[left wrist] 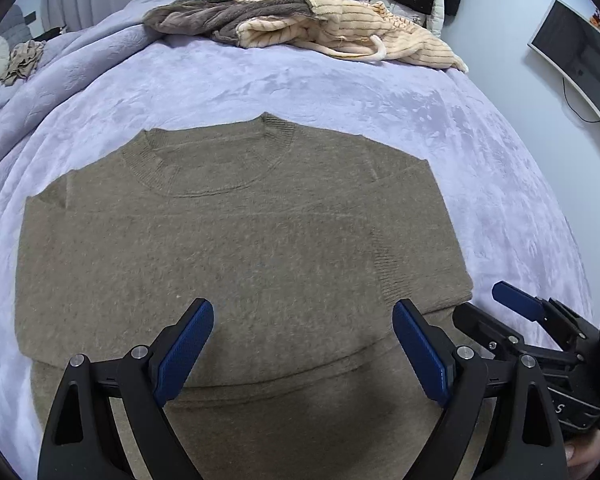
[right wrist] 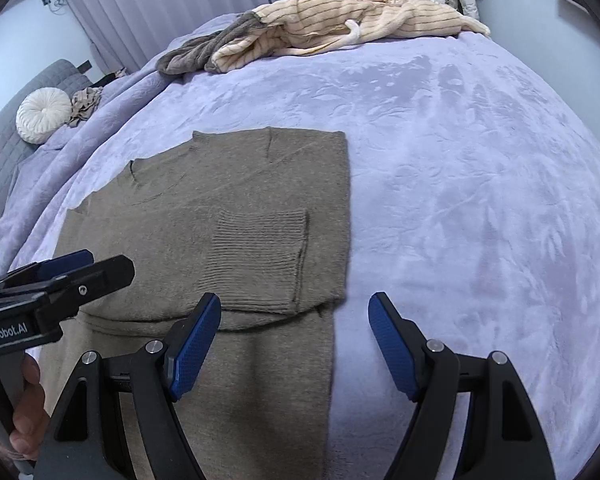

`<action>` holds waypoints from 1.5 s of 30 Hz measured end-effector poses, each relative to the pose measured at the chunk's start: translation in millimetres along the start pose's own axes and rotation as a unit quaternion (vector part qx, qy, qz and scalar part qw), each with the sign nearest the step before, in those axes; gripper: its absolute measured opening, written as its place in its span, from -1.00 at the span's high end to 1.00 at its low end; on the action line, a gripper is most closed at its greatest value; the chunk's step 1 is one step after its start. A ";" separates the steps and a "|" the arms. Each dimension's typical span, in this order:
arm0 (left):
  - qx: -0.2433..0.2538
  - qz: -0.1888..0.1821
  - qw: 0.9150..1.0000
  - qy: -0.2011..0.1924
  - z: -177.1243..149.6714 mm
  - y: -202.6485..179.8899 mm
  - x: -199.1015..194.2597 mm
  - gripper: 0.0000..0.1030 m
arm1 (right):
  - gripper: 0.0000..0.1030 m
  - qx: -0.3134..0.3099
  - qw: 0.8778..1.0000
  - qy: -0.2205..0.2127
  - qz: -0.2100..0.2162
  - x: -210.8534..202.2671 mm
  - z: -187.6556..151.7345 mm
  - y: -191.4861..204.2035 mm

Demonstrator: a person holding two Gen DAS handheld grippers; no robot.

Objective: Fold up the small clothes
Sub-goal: 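Lay the sleeve on the body and open the left gripper, then move both open grippers over the sweater toward its ribbed hem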

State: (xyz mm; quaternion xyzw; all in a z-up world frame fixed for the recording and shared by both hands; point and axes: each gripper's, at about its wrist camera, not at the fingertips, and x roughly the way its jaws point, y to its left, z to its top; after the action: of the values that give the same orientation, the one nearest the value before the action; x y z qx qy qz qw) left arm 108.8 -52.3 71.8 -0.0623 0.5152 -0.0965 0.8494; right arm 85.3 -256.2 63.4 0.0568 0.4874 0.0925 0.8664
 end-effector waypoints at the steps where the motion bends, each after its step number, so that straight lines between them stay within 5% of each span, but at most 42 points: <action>1: -0.004 0.008 1.000 0.003 -2.9 5.5 0.5 -0.78 | -0.53 -0.006 1.000 -0.001 -0.002 0.6 -0.3 6.3; 7: -0.047 0.063 0.997 0.016 13.6 44.6 15.9 -0.78 | -0.53 -0.052 0.998 -0.003 -0.024 17.2 16.5 57.7; 10: -0.067 0.094 0.991 0.074 18.4 63.9 37.4 -0.78 | -0.53 -0.036 0.996 0.077 -0.027 60.7 27.4 65.8; 15: -0.035 0.113 0.991 0.068 -10.8 74.1 24.8 -0.78 | -0.53 -0.077 0.986 0.047 -0.139 43.3 11.6 56.3; 24: -0.012 0.091 0.995 0.028 -60.3 72.8 -12.0 -0.78 | -0.54 -0.071 0.992 0.011 -0.102 -8.3 -14.5 67.5; 40: -0.034 0.089 0.995 0.037 -132.0 93.7 -22.7 -0.79 | -0.53 -0.121 0.987 0.055 -0.089 19.4 -84.5 120.7; 42: -0.030 0.092 0.995 0.037 -140.1 92.5 -24.9 -0.98 | -0.54 -0.118 0.988 0.057 -0.085 16.6 -89.9 118.3; 45: -0.025 0.096 0.994 0.034 -156.0 91.9 -28.9 -0.98 | -0.55 -0.113 0.989 0.057 -0.078 11.2 -102.9 114.2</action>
State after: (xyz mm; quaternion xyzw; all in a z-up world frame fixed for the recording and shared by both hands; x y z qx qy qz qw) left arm -33.5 42.8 6.0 -0.0307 0.5498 -0.0037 0.8348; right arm -9.0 -141.4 22.2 -0.0849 0.5252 0.0816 0.8428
